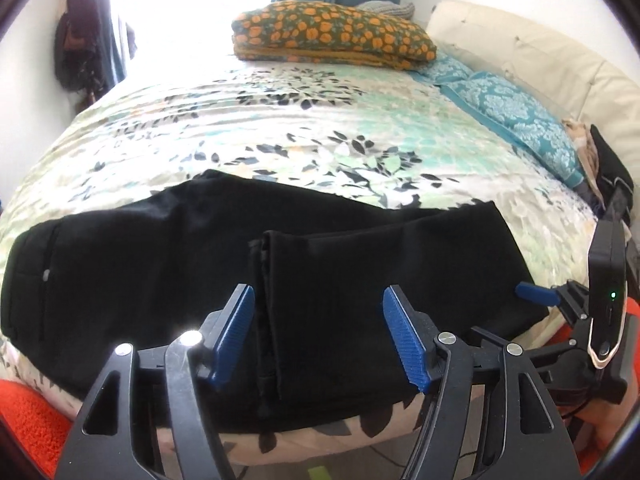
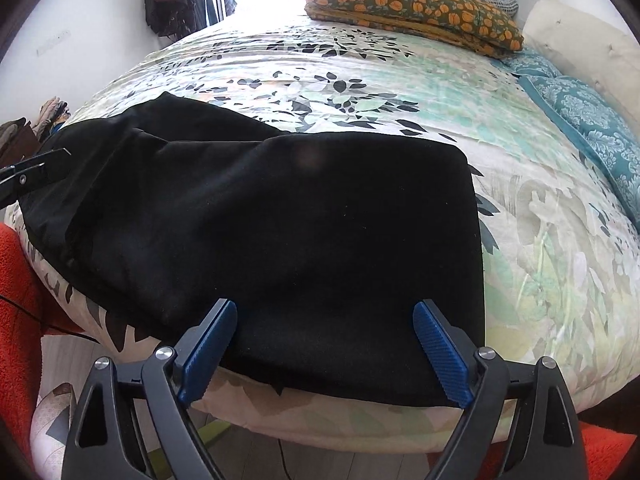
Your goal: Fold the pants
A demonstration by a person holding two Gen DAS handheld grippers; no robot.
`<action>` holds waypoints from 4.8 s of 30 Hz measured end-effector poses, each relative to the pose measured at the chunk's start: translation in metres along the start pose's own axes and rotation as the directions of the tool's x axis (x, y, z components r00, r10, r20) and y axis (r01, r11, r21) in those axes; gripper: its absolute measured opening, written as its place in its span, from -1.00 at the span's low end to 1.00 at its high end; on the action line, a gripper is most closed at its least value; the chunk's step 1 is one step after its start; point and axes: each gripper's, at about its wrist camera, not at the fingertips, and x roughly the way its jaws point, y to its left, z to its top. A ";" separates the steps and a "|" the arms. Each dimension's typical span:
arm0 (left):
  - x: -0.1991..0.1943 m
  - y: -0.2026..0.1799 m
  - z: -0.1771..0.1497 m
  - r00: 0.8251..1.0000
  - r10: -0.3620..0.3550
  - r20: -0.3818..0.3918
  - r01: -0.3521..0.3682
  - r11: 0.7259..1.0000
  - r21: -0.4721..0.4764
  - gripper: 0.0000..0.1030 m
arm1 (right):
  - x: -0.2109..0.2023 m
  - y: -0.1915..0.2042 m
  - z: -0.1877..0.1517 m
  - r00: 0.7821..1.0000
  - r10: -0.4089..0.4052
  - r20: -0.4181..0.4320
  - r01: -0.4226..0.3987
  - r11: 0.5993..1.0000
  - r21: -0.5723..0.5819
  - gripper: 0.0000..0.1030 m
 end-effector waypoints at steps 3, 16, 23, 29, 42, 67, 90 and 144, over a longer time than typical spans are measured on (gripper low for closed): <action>0.037 -0.007 -0.008 0.995 0.036 -0.091 -0.032 0.999 0.041 0.35 | 0.000 0.000 0.000 1.000 0.003 0.002 -0.003 1.000 0.001 0.78; 0.054 0.000 -0.022 0.989 0.078 -0.129 -0.070 0.995 0.068 0.35 | -0.013 0.011 0.001 0.998 0.029 0.051 -0.027 0.999 -0.038 0.79; 0.053 0.004 -0.024 0.990 0.073 -0.121 -0.066 0.996 0.061 0.41 | -0.033 0.010 0.004 0.987 0.011 0.158 -0.005 0.999 -0.035 0.80; 0.057 0.014 -0.023 0.989 0.059 -0.139 -0.058 0.998 0.009 0.47 | -0.036 0.014 0.004 0.985 0.003 0.172 0.005 0.999 -0.050 0.80; 0.043 0.026 -0.018 0.992 0.024 -0.123 -0.030 0.998 -0.052 0.45 | -0.037 0.019 0.004 0.984 0.008 0.179 0.005 0.997 -0.074 0.80; -0.028 0.202 0.015 0.986 0.166 0.000 -0.147 0.876 -0.459 0.45 | -0.041 0.020 0.008 0.980 0.038 0.194 -0.027 0.998 -0.055 0.80; 0.045 0.372 -0.039 0.972 -0.049 -0.228 -0.106 0.777 -0.620 0.89 | -0.031 0.043 0.014 0.983 0.068 0.172 -0.048 0.992 -0.116 0.80; -0.018 0.181 -0.016 0.996 -0.085 -0.011 0.064 0.827 -0.559 0.33 | 0.027 -0.006 0.026 0.616 0.768 0.172 -0.722 0.463 0.514 0.80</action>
